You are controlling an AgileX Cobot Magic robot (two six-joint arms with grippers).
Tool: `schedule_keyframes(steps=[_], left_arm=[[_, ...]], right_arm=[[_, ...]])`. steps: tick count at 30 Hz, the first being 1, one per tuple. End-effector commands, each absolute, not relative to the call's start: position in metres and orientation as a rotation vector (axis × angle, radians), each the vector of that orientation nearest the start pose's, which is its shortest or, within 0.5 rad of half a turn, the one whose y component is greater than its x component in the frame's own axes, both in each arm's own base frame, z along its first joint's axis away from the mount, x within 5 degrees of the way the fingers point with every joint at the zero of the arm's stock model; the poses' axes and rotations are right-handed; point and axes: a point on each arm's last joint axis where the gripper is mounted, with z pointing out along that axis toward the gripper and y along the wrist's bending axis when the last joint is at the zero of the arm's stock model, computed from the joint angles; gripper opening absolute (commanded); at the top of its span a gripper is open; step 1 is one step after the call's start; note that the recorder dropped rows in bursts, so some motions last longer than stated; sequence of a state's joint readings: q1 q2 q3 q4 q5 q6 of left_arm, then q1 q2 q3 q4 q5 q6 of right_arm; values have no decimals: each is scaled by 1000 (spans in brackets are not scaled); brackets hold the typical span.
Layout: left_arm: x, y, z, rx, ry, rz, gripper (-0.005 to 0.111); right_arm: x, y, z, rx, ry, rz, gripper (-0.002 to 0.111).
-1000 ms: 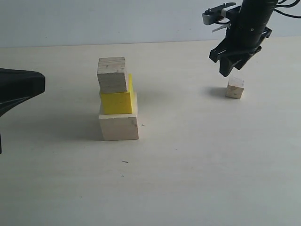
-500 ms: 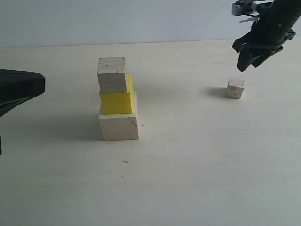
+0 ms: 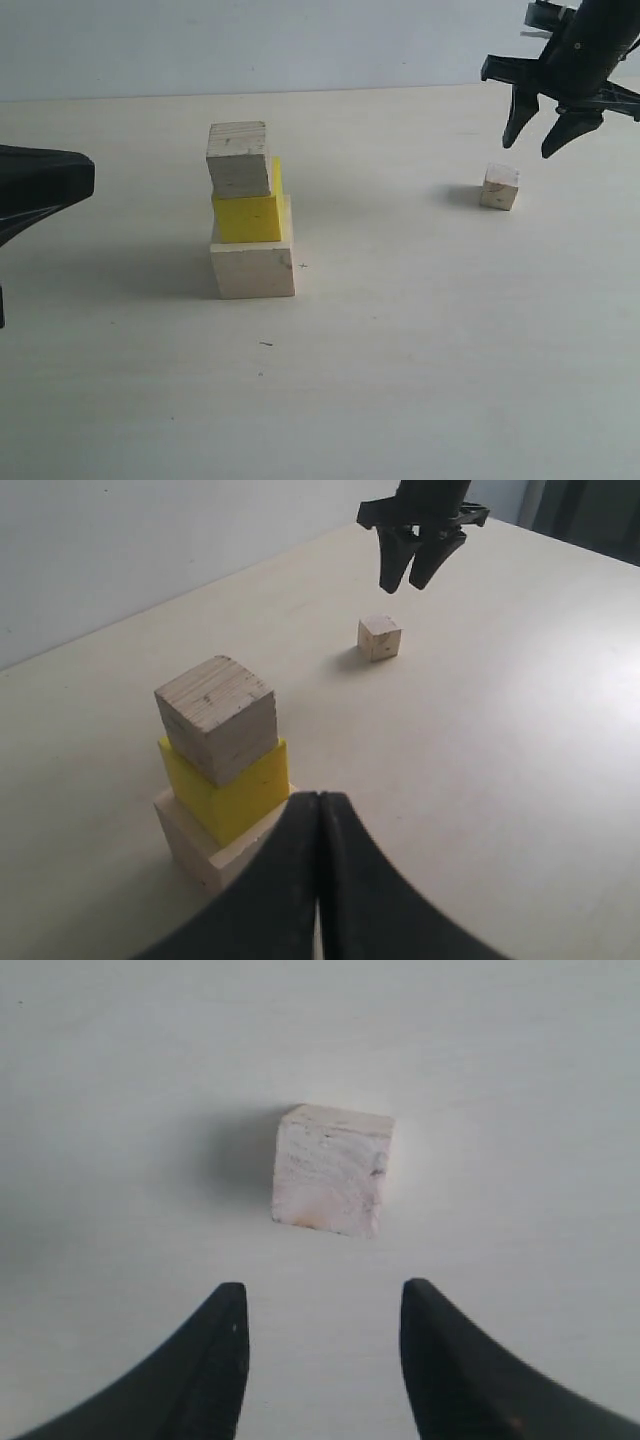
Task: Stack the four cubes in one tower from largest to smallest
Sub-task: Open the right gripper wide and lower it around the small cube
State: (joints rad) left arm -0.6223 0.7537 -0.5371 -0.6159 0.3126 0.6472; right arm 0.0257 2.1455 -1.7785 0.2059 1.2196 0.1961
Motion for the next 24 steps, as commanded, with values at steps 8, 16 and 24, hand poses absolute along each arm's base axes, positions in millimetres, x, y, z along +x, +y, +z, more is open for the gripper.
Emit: schedule_keyframes(steps=[8, 16, 24], left_arm=[[115, -103, 301, 779, 1830, -546, 0], [113, -104, 299, 801, 1849, -556, 0], [112, -104, 298, 809, 1855, -557, 0]], right_arm=[[445, 61, 197, 355, 3040, 90, 52], [458, 63, 190, 393, 3004, 108, 55], [463, 60, 164, 392, 3057, 50, 55]])
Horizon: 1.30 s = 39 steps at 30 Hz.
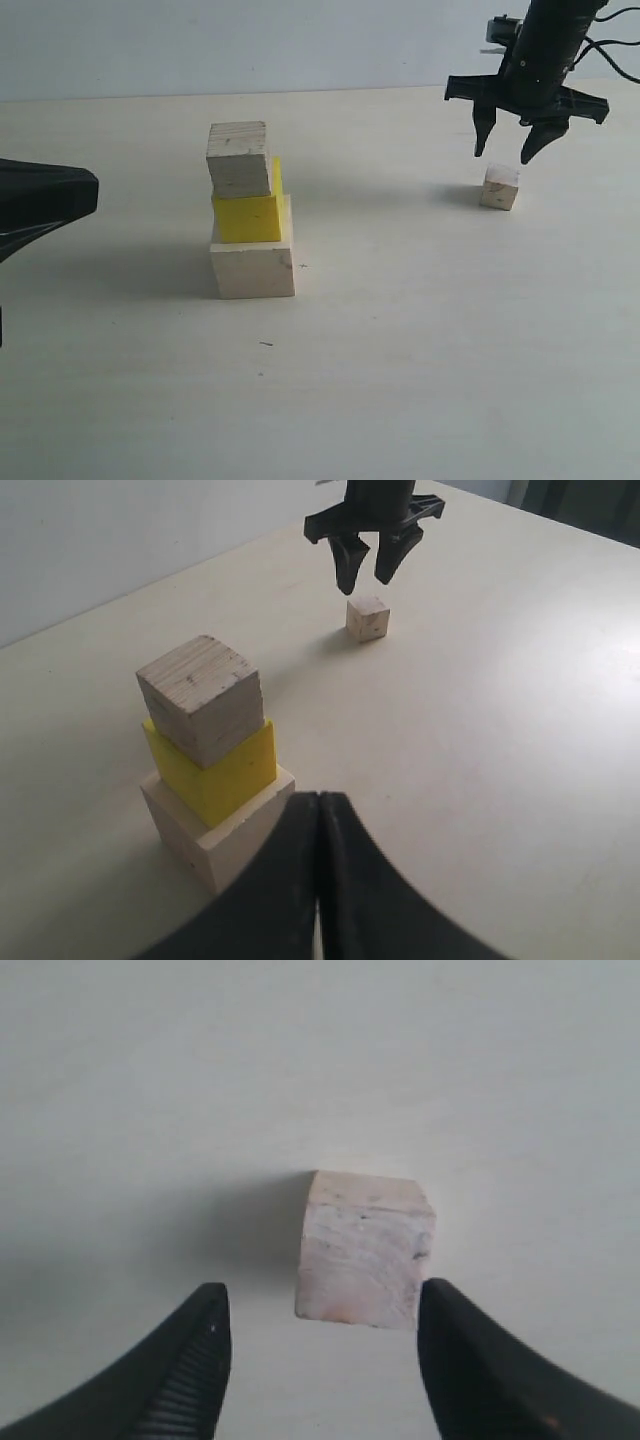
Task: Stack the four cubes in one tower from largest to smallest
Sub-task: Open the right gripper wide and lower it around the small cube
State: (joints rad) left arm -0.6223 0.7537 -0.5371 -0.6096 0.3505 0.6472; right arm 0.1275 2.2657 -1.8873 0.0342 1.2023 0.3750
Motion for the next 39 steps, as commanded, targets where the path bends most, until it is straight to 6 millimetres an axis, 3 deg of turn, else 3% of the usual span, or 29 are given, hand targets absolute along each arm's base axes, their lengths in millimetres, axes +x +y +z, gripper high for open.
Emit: schedule_keyframes(steps=[1, 13, 21, 39], left_arm=[[112, -104, 298, 809, 1855, -557, 0], [112, -104, 298, 811, 1854, -555, 0], [113, -104, 298, 816, 1851, -546, 0], [114, -103, 299, 809, 1837, -533, 0]], right_arm=[[463, 60, 162, 392, 3061, 45, 55], [466, 59, 141, 418, 3079, 24, 55], [466, 58, 140, 414, 3082, -1, 55], [461, 61, 163, 411, 3082, 53, 55]])
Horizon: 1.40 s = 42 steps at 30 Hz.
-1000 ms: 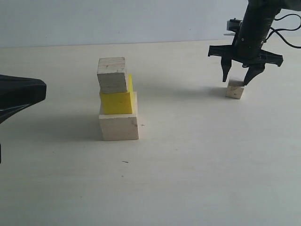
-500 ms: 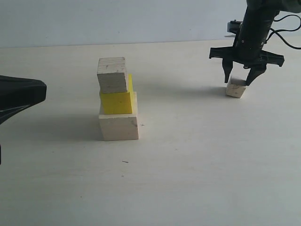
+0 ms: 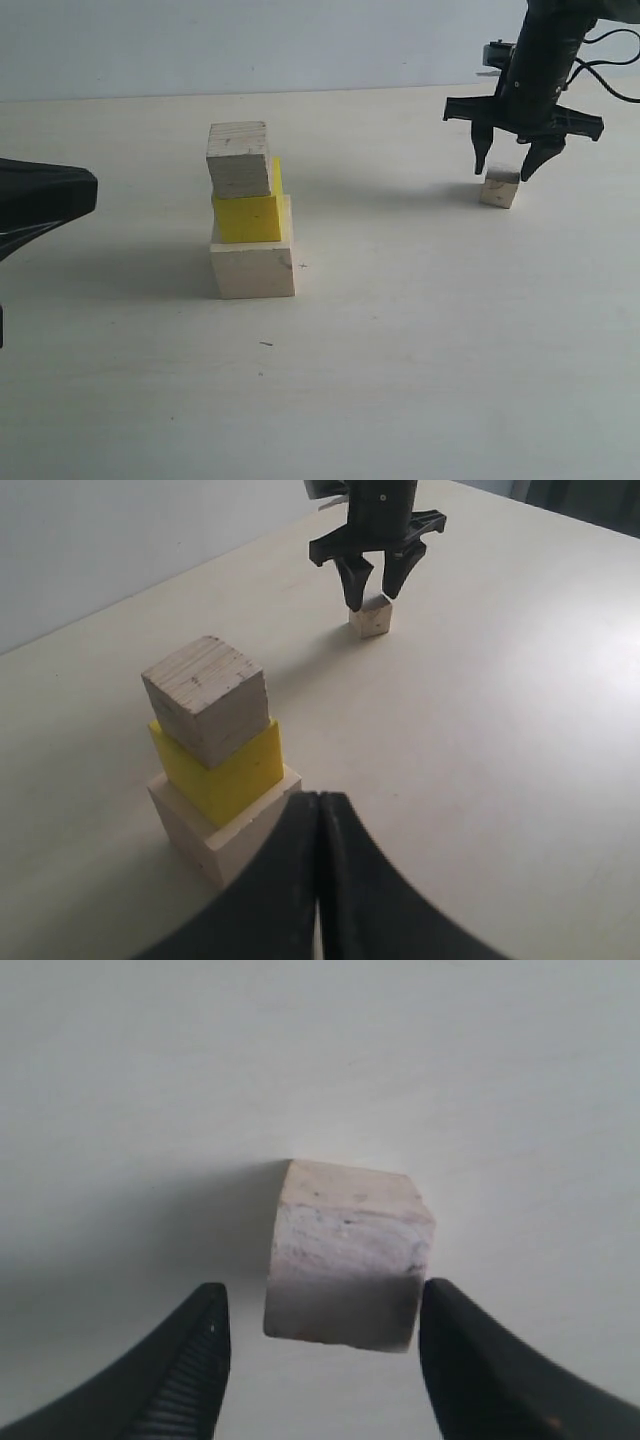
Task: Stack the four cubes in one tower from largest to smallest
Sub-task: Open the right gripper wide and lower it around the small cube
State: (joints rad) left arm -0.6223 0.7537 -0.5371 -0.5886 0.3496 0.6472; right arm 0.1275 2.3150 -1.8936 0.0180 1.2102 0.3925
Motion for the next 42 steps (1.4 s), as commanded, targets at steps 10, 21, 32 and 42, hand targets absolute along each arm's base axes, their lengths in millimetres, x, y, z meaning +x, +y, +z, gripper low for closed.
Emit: schedule_keyframes(steps=[10, 21, 32, 42], left_arm=[[114, -103, 299, 809, 1837, -533, 0], [114, -103, 299, 809, 1837, -533, 0], [114, -103, 299, 809, 1837, -533, 0], [114, -103, 299, 809, 1837, -533, 0]], right_arm=[[461, 60, 163, 427, 3076, 35, 55], [463, 58, 160, 427, 3056, -4, 55], [466, 58, 158, 423, 3035, 6, 55], [466, 58, 150, 425, 3050, 0, 55]])
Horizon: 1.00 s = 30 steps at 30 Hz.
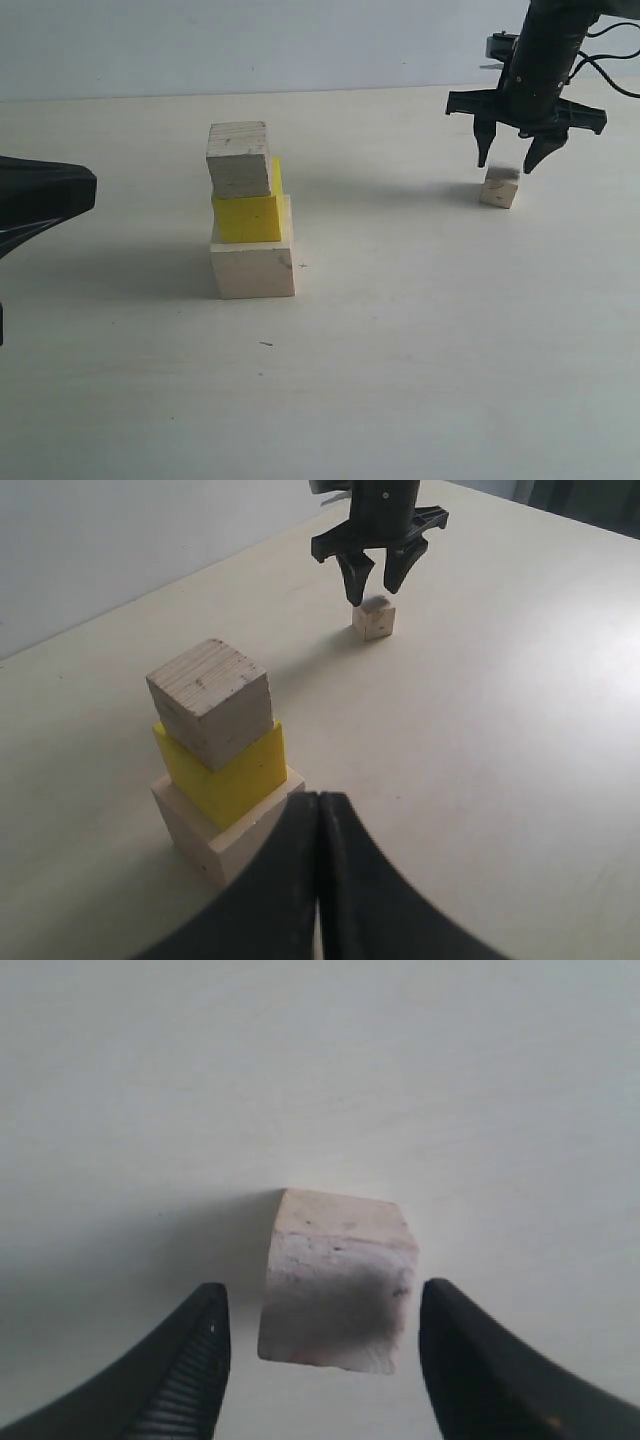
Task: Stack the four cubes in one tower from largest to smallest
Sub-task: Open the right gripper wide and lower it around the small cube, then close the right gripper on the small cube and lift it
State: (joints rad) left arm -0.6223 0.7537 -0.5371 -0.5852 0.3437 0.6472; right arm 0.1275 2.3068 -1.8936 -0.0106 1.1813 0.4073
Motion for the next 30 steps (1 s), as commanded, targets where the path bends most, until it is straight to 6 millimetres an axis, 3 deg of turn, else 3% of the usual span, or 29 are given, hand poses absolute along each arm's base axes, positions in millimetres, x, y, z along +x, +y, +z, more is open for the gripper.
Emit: schedule_keyframes(steps=[1, 23, 30], left_arm=[[114, -103, 299, 809, 1837, -533, 0], [114, -103, 299, 809, 1837, -533, 0], [114, -103, 298, 813, 1841, -535, 0]], right_arm=[[467, 58, 146, 426, 3057, -3, 55], [472, 59, 142, 422, 3016, 12, 55], [471, 58, 142, 339, 3032, 3, 55]])
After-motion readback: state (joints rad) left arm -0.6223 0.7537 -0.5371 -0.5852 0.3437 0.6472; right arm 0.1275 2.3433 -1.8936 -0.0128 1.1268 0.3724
